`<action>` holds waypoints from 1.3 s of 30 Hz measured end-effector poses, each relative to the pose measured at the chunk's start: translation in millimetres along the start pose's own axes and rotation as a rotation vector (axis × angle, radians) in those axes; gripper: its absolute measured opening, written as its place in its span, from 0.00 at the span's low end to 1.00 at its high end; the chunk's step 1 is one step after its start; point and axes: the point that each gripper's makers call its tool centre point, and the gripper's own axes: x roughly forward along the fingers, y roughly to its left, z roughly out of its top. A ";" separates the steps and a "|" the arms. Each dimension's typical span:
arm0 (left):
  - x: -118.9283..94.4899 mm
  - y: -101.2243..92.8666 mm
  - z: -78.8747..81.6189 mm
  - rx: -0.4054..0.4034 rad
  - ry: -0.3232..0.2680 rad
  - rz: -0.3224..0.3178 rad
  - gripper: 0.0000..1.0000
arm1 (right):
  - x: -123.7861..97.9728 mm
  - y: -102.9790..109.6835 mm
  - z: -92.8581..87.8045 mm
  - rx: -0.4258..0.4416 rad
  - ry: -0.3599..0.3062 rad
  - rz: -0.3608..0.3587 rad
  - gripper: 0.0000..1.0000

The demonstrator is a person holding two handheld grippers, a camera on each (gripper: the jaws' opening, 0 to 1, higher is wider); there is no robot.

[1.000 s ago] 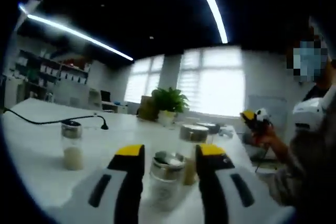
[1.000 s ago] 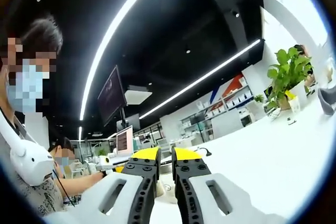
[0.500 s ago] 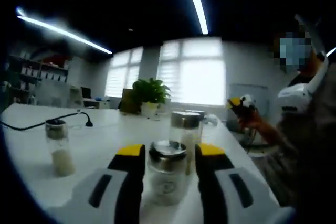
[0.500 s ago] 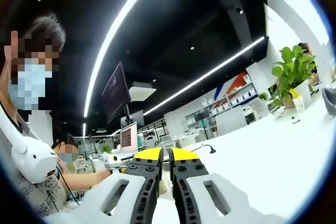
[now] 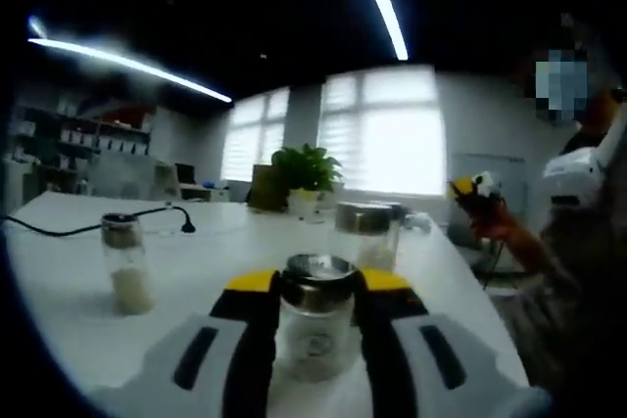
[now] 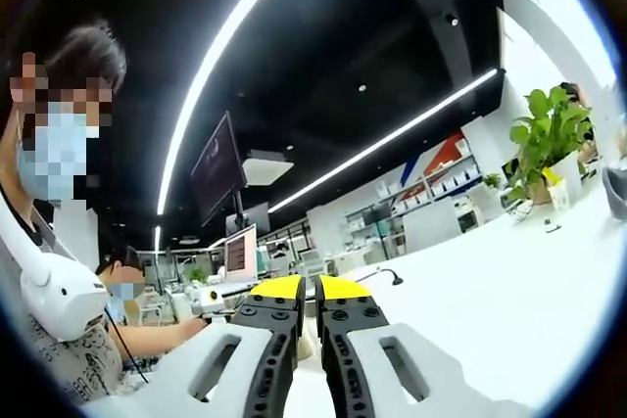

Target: Rotate the seasoning bottle until the label or dispensing opening points toward the visible target arrow and the bottle remains upright within the marked orientation range

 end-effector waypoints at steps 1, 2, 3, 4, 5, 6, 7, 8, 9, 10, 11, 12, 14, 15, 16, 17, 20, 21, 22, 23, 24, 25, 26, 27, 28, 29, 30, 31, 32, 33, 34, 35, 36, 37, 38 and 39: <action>-0.2 0.5 0.1 0.031 -0.001 0.031 0.32 | -0.5 -0.4 1.4 -0.002 -0.003 -0.001 0.02; -0.3 -3.2 -0.3 0.039 0.002 0.050 0.32 | -0.8 -0.2 2.4 -0.003 -0.005 0.000 0.02; -1.6 -1.9 -0.1 0.051 0.005 0.085 0.32 | -0.6 0.7 3.0 -0.004 -0.007 0.003 0.02; -2.4 -2.0 0.0 0.052 0.006 0.109 0.32 | -0.2 1.7 3.0 -0.004 -0.007 0.005 0.02; -2.7 -5.1 0.0 0.058 0.004 0.116 0.32 | 0.2 2.5 2.5 -0.006 -0.004 0.006 0.02; -3.1 -5.7 -0.4 0.061 0.004 0.137 0.32 | 0.6 2.9 1.7 -0.012 -0.002 0.003 0.02; -3.7 -5.8 -0.3 0.056 -0.001 0.159 0.32 | 0.9 3.2 0.9 -0.017 0.002 0.001 0.02; -4.1 -5.1 -0.8 0.046 -0.005 0.180 0.32 | 1.3 3.5 0.1 -0.021 0.005 0.000 0.02; -4.9 -3.1 -1.1 0.017 -0.013 0.209 0.32 | 1.6 3.8 -0.4 -0.022 0.007 0.001 0.02; -4.1 -3.9 -1.2 0.030 -0.016 0.215 0.32 | 1.7 4.2 -0.7 -0.023 0.009 0.002 0.02; -4.2 -3.8 -1.4 0.033 -0.018 0.227 0.32 | 2.1 5.1 -1.2 -0.024 0.010 0.004 0.02; -3.9 -3.6 -1.7 0.035 -0.022 0.238 0.32 | 2.5 5.6 -1.9 -0.023 0.011 0.007 0.02; -4.1 -1.9 -1.7 0.041 -0.033 0.269 0.32 | 2.9 4.9 -4.2 -0.018 0.015 0.004 0.02; -3.4 -2.3 -2.2 0.052 -0.038 0.284 0.32 | 2.8 4.2 -4.9 -0.017 0.018 0.002 0.02; -2.8 -2.8 -2.4 0.050 -0.043 0.292 0.32 | 2.6 3.8 -5.5 -0.018 0.021 0.001 0.02; -3.1 -2.3 -2.4 0.047 -0.049 0.304 0.32 | 2.5 3.6 -5.5 -0.018 0.022 0.000 0.02; -3.2 -1.4 -2.1 0.058 -0.054 0.355 0.32 | 2.4 4.2 -4.2 -0.021 0.018 0.000 0.02; -3.9 0.4 -1.8 0.064 -0.055 0.379 0.32 | 2.4 4.3 -4.0 -0.020 0.016 0.000 0.02; -3.3 -0.1 -2.2 0.070 -0.057 0.383 0.32 | 2.5 4.5 -4.3 -0.019 0.016 0.001 0.02; -3.1 0.5 -2.7 0.075 -0.061 0.383 0.32 | 2.6 4.5 -5.0 -0.019 0.018 0.001 0.02; -3.1 0.7 -2.6 0.076 -0.064 0.380 0.32 | 2.6 4.3 -5.9 -0.018 0.020 0.001 0.02; -3.7 1.3 -2.6 0.070 -0.066 0.381 0.32 | 2.3 3.8 -6.7 -0.018 0.022 0.000 0.02; -3.5 1.0 -2.6 0.071 -0.065 0.378 0.32 | 2.1 3.4 -7.3 -0.017 0.024 -0.001 0.02; -3.5 0.9 -2.9 0.074 -0.060 0.376 0.32 | 1.9 2.9 -7.6 -0.016 0.025 -0.003 0.02; -3.8 0.2 -2.2 0.078 -0.058 0.374 0.33 | 1.8 2.3 -7.8 -0.019 0.026 -0.006 0.02; -3.5 -1.1 -0.4 0.081 -0.060 0.367 0.38 | 1.5 1.6 -7.7 -0.023 0.027 -0.010 0.02; -2.9 -3.7 2.2 0.078 -0.063 0.353 0.43 | 1.3 1.4 -7.3 -0.026 0.026 -0.010 0.02; -2.9 -5.5 5.5 0.085 -0.070 0.346 0.49 | 1.2 1.5 -7.0 -0.026 0.025 -0.009 0.02; -4.0 -6.2 11.4 0.114 -0.081 0.344 0.54 | 1.3 1.9 -6.9 -0.022 0.024 -0.007 0.02; -5.7 -5.9 16.9 0.141 -0.089 0.341 0.54 | 1.2 1.8 -6.9 -0.022 0.024 -0.006 0.02; -7.6 -5.8 21.0 0.146 -0.092 0.333 0.53 | 1.0 1.8 -7.3 -0.022 0.026 -0.006 0.02; -8.1 -5.9 25.1 0.141 -0.095 0.308 0.52 | 0.9 1.7 -7.7 -0.023 0.028 -0.006 0.02; -7.9 -7.6 28.3 0.120 -0.097 0.269 0.51 | 0.8 1.8 -7.9 -0.023 0.029 -0.006 0.02; -7.6 -10.3 30.5 0.102 -0.096 0.218 0.49 | 0.6 1.8 -7.8 -0.022 0.029 -0.005 0.02; -7.5 -13.9 29.3 0.055 -0.074 0.149 0.49 | 0.3 1.8 -7.6 -0.022 0.028 -0.005 0.02; -8.6 -12.1 28.2 0.035 -0.064 0.139 0.49 | 0.1 1.8 -7.0 -0.023 0.026 -0.006 0.02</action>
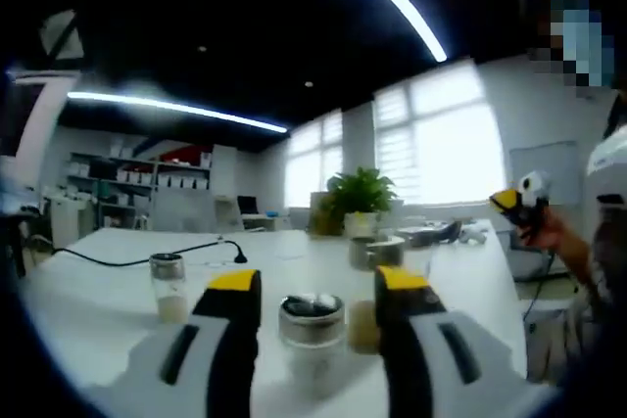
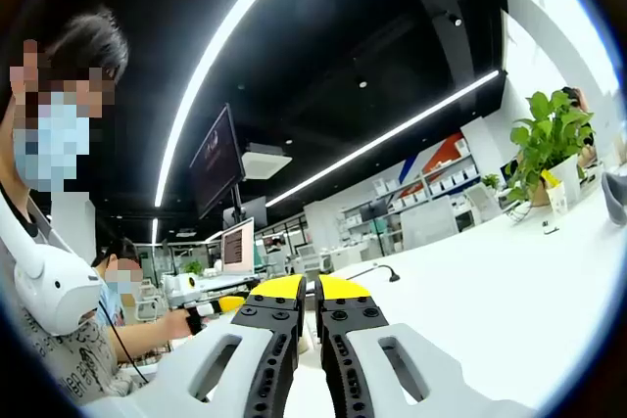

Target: Rotate the seasoning bottle until the label or dispensing opening points toward the visible target arrow and the bottle remains upright within the marked orientation range

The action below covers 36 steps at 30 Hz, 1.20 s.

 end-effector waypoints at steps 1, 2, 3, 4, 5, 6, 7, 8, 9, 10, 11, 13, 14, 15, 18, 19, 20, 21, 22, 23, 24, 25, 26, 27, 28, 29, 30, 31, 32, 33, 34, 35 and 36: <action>-1.0 3.6 2.3 0.002 -0.012 -0.013 0.49 | -0.2 0.1 0.6 0.000 -0.003 -0.001 0.02; -2.5 5.3 3.2 -0.016 -0.022 -0.036 0.50 | -0.4 0.2 1.2 0.001 -0.005 -0.001 0.02; -3.9 7.0 1.0 -0.070 -0.014 -0.054 0.51 | -0.4 0.6 1.9 0.003 -0.007 0.001 0.02; -4.9 9.5 0.1 -0.100 -0.014 -0.070 0.52 | -0.1 1.3 2.6 0.005 -0.010 0.003 0.02; -5.4 12.6 0.4 -0.098 -0.024 -0.084 0.51 | 0.3 1.9 3.1 0.008 -0.012 0.006 0.02; -6.0 14.9 -1.2 -0.112 -0.021 -0.097 0.50 | 0.8 2.3 3.6 0.008 -0.012 0.008 0.02; -5.7 17.8 -3.0 -0.112 -0.018 -0.096 0.50 | 1.3 2.7 4.0 0.007 -0.012 0.010 0.02; -5.5 20.1 -4.8 -0.115 -0.015 -0.095 0.49 | 2.0 3.1 4.4 0.006 -0.012 0.013 0.02; -5.2 20.8 -8.2 -0.104 -0.002 -0.099 0.49 | 2.4 3.3 4.4 0.007 -0.012 0.015 0.02; -5.3 20.8 -9.8 -0.099 0.005 -0.105 0.49 | 2.6 3.2 4.6 0.007 -0.012 0.016 0.02; -5.1 18.7 -12.2 -0.092 0.017 -0.121 0.49 | 2.9 3.4 4.7 0.009 -0.011 0.018 0.02; -3.8 14.8 -16.5 -0.068 0.032 -0.146 0.47 | 3.3 3.3 5.0 0.012 -0.011 0.022 0.02; -2.6 14.7 -18.9 -0.059 0.041 -0.152 0.47 | 3.5 3.3 5.3 0.014 -0.010 0.024 0.02; -1.2 14.1 -21.3 -0.053 0.051 -0.158 0.47 | 3.6 3.3 5.5 0.014 -0.010 0.025 0.02; 2.3 16.1 -26.4 -0.049 0.070 -0.166 0.47 | 4.0 4.1 5.8 0.012 -0.008 0.028 0.02; 3.2 15.7 -27.9 -0.062 0.073 -0.173 0.47 | 4.1 4.7 6.1 0.013 -0.009 0.031 0.02; 4.4 14.5 -29.1 -0.078 0.072 -0.183 0.47 | 4.1 5.9 6.5 0.019 -0.011 0.039 0.02; 6.0 15.3 -30.3 -0.088 0.070 -0.189 0.47 | 4.2 7.1 7.0 0.030 -0.013 0.049 0.02; 7.9 16.0 -31.4 -0.093 0.070 -0.190 0.47 | 4.3 7.3 7.2 0.034 -0.015 0.053 0.02; 9.3 17.6 -32.8 -0.097 0.073 -0.192 0.47 | 4.4 7.4 7.3 0.037 -0.015 0.054 0.02; 10.9 18.9 -33.9 -0.099 0.075 -0.192 0.47 | 4.3 7.2 7.4 0.038 -0.014 0.054 0.02; 11.8 19.1 -34.4 -0.098 0.076 -0.192 0.47 | 4.2 7.1 7.5 0.036 -0.014 0.054 0.02; 13.1 19.7 -34.6 -0.102 0.077 -0.197 0.47 | 4.2 7.3 7.6 0.035 -0.013 0.054 0.02; 13.7 20.3 -34.7 -0.109 0.076 -0.205 0.47 | 4.1 7.5 7.6 0.035 -0.013 0.055 0.02; 14.2 19.8 -35.0 -0.114 0.076 -0.211 0.47 | 3.8 7.7 7.4 0.035 -0.012 0.056 0.02; 14.6 17.7 -35.2 -0.118 0.078 -0.215 0.46 | 3.5 7.5 6.7 0.034 -0.010 0.056 0.02; 14.5 16.3 -35.3 -0.119 0.079 -0.219 0.45 | 3.1 6.7 5.5 0.035 -0.007 0.053 0.02; 14.5 14.1 -35.3 -0.114 0.081 -0.226 0.43 | 2.7 5.4 4.0 0.037 -0.004 0.050 0.02; 14.0 11.8 -34.7 -0.109 0.081 -0.233 0.41 | 2.3 4.3 2.5 0.041 0.000 0.048 0.02; 13.5 8.4 -34.0 -0.099 0.081 -0.240 0.38 | 1.9 3.4 1.3 0.044 0.002 0.045 0.02; 13.0 5.9 -33.5 -0.099 0.084 -0.248 0.33 | 1.7 2.9 1.0 0.045 0.003 0.043 0.02; 13.4 4.9 -33.4 -0.088 0.087 -0.236 0.34 | 1.5 2.8 0.7 0.046 0.004 0.043 0.02; 13.1 3.8 -33.2 -0.084 0.090 -0.232 0.33 | 1.3 2.8 0.7 0.046 0.004 0.043 0.02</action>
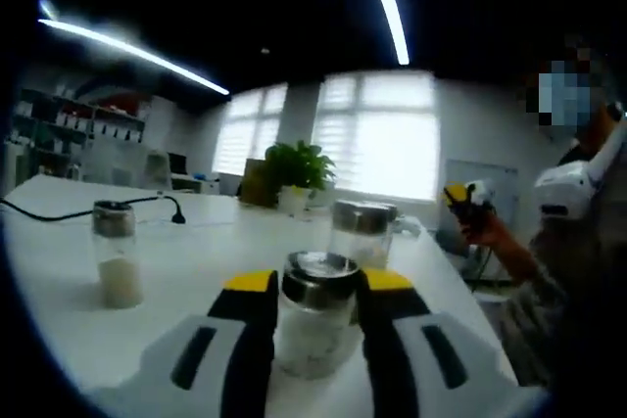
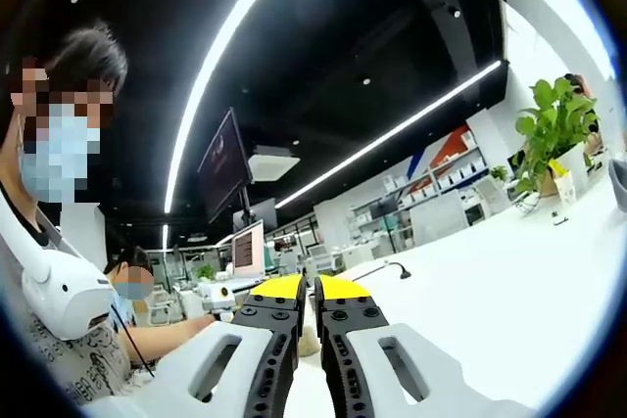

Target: Rotate the seasoning bottle until the label or dispensing opening points toward the visible target arrow and the bottle remains upright within the marked orientation range

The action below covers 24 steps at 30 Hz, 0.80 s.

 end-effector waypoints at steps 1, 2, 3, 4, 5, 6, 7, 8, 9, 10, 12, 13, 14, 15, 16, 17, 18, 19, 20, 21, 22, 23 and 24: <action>0.3 -1.1 0.3 0.002 0.001 0.002 0.33 | -0.2 0.2 0.1 -0.001 -0.001 0.000 0.02; 0.5 -1.8 0.3 0.018 0.004 0.013 0.33 | -0.3 0.4 0.2 -0.001 -0.001 0.001 0.02; 0.4 -1.1 0.3 0.024 0.007 0.023 0.33 | -0.5 0.4 0.3 -0.002 -0.001 0.000 0.02; 0.5 -1.1 0.2 0.029 0.008 0.032 0.32 | -0.6 0.3 0.4 -0.003 -0.002 0.000 0.02; 0.2 0.1 0.3 0.025 0.006 0.047 0.32 | -0.9 0.1 0.5 -0.002 -0.002 -0.001 0.02; 0.3 1.7 0.3 0.007 0.003 0.075 0.33 | -1.1 -0.1 0.4 -0.001 -0.002 -0.002 0.02; 1.1 0.7 0.8 0.020 -0.002 0.091 0.32 | -1.6 -0.5 0.3 -0.002 -0.003 -0.005 0.02; 1.2 0.2 0.3 0.027 -0.001 0.126 0.32 | -2.0 -1.0 0.2 -0.001 -0.003 -0.007 0.02; 0.6 -0.1 0.3 0.027 0.000 0.147 0.32 | -2.5 -2.1 -0.2 0.001 -0.005 -0.012 0.02; 0.7 -1.3 -0.2 0.039 0.004 0.169 0.32 | -2.5 -2.8 -0.7 -0.001 -0.005 -0.017 0.02; 0.8 -3.1 -0.7 0.041 0.011 0.205 0.32 | -2.3 -3.7 -2.1 -0.003 -0.001 -0.021 0.02; 0.6 -3.3 -0.9 0.043 0.015 0.227 0.32 | -2.2 -3.5 -2.7 -0.003 0.001 -0.020 0.02; -0.4 -1.5 -1.2 0.033 0.020 0.255 0.32 | -1.9 -3.1 -2.9 -0.003 0.001 -0.019 0.02; -1.7 1.4 -0.6 0.040 0.025 0.290 0.32 | -1.6 -2.4 -2.7 -0.003 0.000 -0.017 0.02; -2.6 3.5 -0.4 0.039 0.026 0.321 0.32 | -1.3 -1.6 -2.7 -0.004 0.000 -0.016 0.02; -3.5 5.4 0.6 0.044 0.024 0.344 0.32 | -1.2 -1.3 -2.6 -0.005 -0.001 -0.016 0.02; -3.6 4.4 0.7 0.042 0.021 0.347 0.32 | -1.0 -0.9 -2.6 -0.006 -0.002 -0.015 0.02; -3.8 4.4 0.3 0.037 0.016 0.348 0.32 | -0.9 -0.5 -2.8 -0.006 -0.002 -0.015 0.02; -4.4 4.3 0.0 0.037 0.011 0.349 0.32 | -1.0 -0.4 -2.8 -0.007 -0.002 -0.015 0.02; -4.9 3.9 -0.3 0.011 0.002 0.347 0.32 | -1.3 -0.5 -3.1 -0.008 -0.001 -0.016 0.02; -4.9 3.2 -0.3 0.015 0.000 0.350 0.32 | -1.3 -0.8 -3.5 -0.008 0.000 -0.018 0.02; -5.5 3.7 0.0 0.023 0.001 0.360 0.32 | -1.4 -1.2 -3.7 -0.008 0.001 -0.020 0.02; -5.9 3.8 0.2 0.028 0.002 0.368 0.32 | -1.5 -1.9 -3.7 -0.008 0.000 -0.022 0.02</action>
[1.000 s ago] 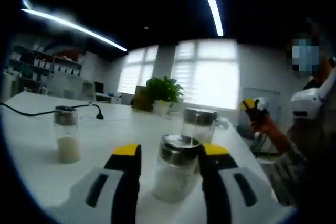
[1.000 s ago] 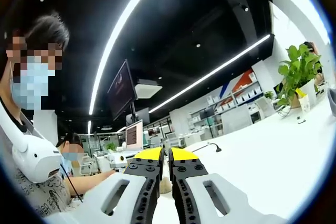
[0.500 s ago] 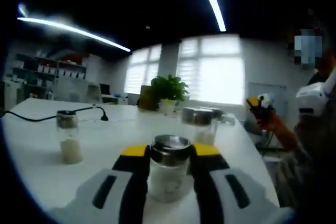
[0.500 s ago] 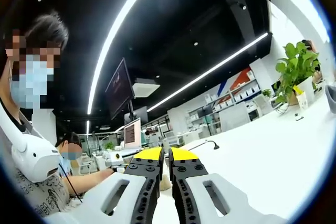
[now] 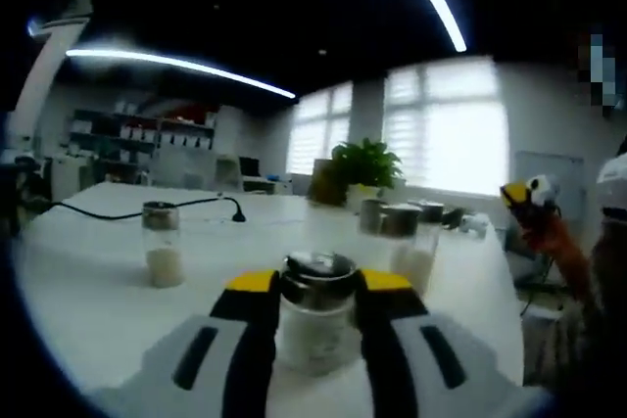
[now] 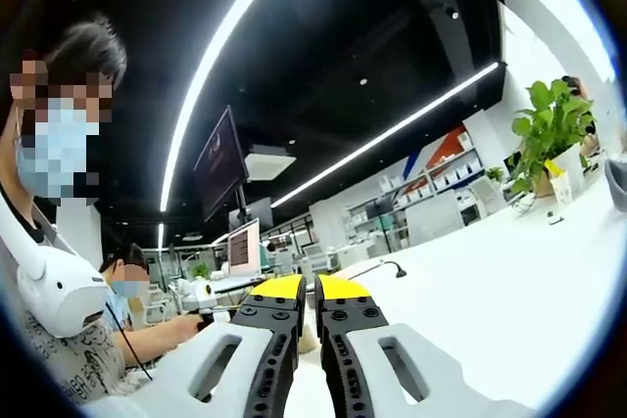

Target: Rotate the seasoning bottle until the label or dispensing opening points toward the visible target arrow and the bottle remains upright within the marked orientation range

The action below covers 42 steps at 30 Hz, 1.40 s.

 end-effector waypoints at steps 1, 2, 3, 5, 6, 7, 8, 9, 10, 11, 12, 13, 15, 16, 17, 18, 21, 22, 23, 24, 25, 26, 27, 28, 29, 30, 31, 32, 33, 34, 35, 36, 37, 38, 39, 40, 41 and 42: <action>-0.1 0.5 0.0 0.003 0.000 0.006 0.32 | -0.1 -0.6 0.3 0.001 -0.002 -0.002 0.02; -0.2 1.1 0.0 0.004 -0.001 0.008 0.32 | -0.1 -0.9 0.5 0.003 -0.004 -0.002 0.02; -0.4 1.6 0.1 0.002 -0.002 0.011 0.32 | 0.0 -1.0 0.7 0.004 -0.005 -0.003 0.02; -0.8 2.1 0.1 0.000 -0.005 0.019 0.32 | 0.3 -0.9 0.6 0.002 -0.005 -0.003 0.02; -1.0 2.5 0.2 0.002 -0.006 0.023 0.32 | 0.4 -0.8 0.4 0.002 -0.004 -0.003 0.02; -1.1 2.8 0.2 0.001 -0.007 0.026 0.32 | 0.4 -0.6 0.2 0.002 -0.003 -0.003 0.02; -1.3 3.0 0.3 -0.001 -0.008 0.030 0.32 | 0.3 -0.6 0.0 0.001 -0.003 -0.003 0.02; -1.4 3.1 0.3 -0.002 -0.010 0.033 0.32 | 0.1 -0.8 -0.1 0.001 -0.002 -0.004 0.02; -1.8 3.4 0.2 -0.003 -0.011 0.033 0.32 | -0.3 -1.2 0.0 0.001 -0.002 -0.004 0.02; -2.1 2.8 0.0 -0.023 -0.014 0.023 0.32 | -0.6 -1.5 0.1 0.002 -0.003 -0.005 0.02; -2.5 2.5 0.1 -0.028 -0.015 0.021 0.32 | -0.8 -1.8 0.3 0.003 -0.004 -0.005 0.02; -2.5 1.6 0.1 -0.026 -0.014 0.021 0.32 | -0.9 -2.0 0.4 0.004 -0.005 -0.006 0.02; -2.7 1.0 0.0 -0.021 -0.010 0.023 0.32 | -0.8 -2.1 0.2 0.004 -0.004 -0.007 0.02; -2.6 1.3 0.0 -0.023 -0.010 0.024 0.32 | -0.9 -2.2 0.4 0.004 -0.004 -0.007 0.02; -2.4 1.9 0.0 -0.023 -0.010 0.025 0.32 | -0.9 -2.0 0.7 0.004 -0.004 -0.006 0.02; -2.1 2.6 0.0 -0.021 -0.011 0.026 0.32 | -0.7 -1.4 0.8 0.003 -0.005 -0.005 0.02; -0.9 4.5 0.1 -0.016 -0.015 0.036 0.32 | -0.3 -0.9 1.0 0.001 -0.005 -0.005 0.02; -0.7 4.5 0.0 -0.018 -0.015 0.036 0.32 | -0.1 -0.6 1.1 0.001 -0.005 -0.005 0.02; -0.7 3.9 -0.1 -0.019 -0.015 0.035 0.32 | 0.2 -0.5 1.3 0.000 -0.005 -0.004 0.02; -0.8 3.7 -0.1 -0.020 -0.014 0.036 0.32 | 0.3 -0.7 1.6 -0.001 -0.005 -0.004 0.02; -1.1 3.4 -0.2 -0.019 -0.012 0.037 0.32 | 0.5 -0.8 1.8 -0.001 -0.005 -0.004 0.02; -1.4 3.2 -0.2 -0.018 -0.012 0.039 0.32 | 0.8 -0.9 2.0 -0.001 -0.005 -0.003 0.02; -1.7 3.1 -0.2 -0.011 -0.011 0.045 0.32 | 1.0 -1.0 1.9 -0.001 -0.005 -0.002 0.02; -2.0 3.1 -0.3 -0.002 -0.011 0.049 0.32 | 1.4 -0.9 1.4 -0.001 -0.003 -0.002 0.02; -2.1 3.1 -0.5 0.001 -0.011 0.051 0.32 | 1.6 -1.0 1.1 -0.002 -0.002 -0.003 0.02; -2.1 3.5 -0.6 0.005 -0.010 0.053 0.32 | 1.6 -1.1 0.8 -0.002 -0.001 -0.003 0.02; -2.2 3.5 -0.5 0.006 -0.011 0.055 0.32 | 1.6 -1.1 0.6 -0.001 -0.001 -0.003 0.02; -2.1 3.6 -0.5 0.005 -0.012 0.056 0.32 | 1.5 -1.4 0.6 0.000 0.000 -0.004 0.02; -2.1 3.6 -0.5 0.005 -0.013 0.057 0.32 | 1.4 -1.5 0.6 0.000 0.000 -0.004 0.02; -2.2 3.9 -0.5 0.003 -0.013 0.056 0.32 | 1.4 -1.5 0.7 0.001 0.000 -0.004 0.02; -2.3 4.1 -0.6 0.001 -0.012 0.055 0.32 | 1.4 -1.5 0.9 0.001 -0.001 -0.004 0.02; -2.4 4.4 -0.6 0.000 -0.012 0.052 0.32 | 1.5 -1.5 1.0 0.001 -0.001 -0.003 0.02; -2.2 3.9 -0.7 -0.001 -0.011 0.051 0.32 | 1.7 -1.5 1.1 0.000 -0.001 -0.003 0.02; -2.1 3.7 -0.7 0.000 -0.012 0.050 0.32 | 2.0 -1.3 0.9 0.000 -0.001 -0.003 0.02; -1.9 3.5 -0.7 0.002 -0.013 0.049 0.32 | 2.3 -1.1 0.6 0.000 0.000 -0.002 0.02; -1.8 3.5 -0.6 0.002 -0.013 0.049 0.32 | 2.5 -1.0 0.2 0.000 0.001 -0.001 0.02; -1.7 3.4 -0.7 0.001 -0.013 0.049 0.32 | 2.5 -0.9 -0.3 0.000 0.002 -0.001 0.02; -1.9 3.5 -0.7 0.001 -0.013 0.049 0.32 | 2.4 -0.8 -0.8 0.000 0.003 -0.002 0.02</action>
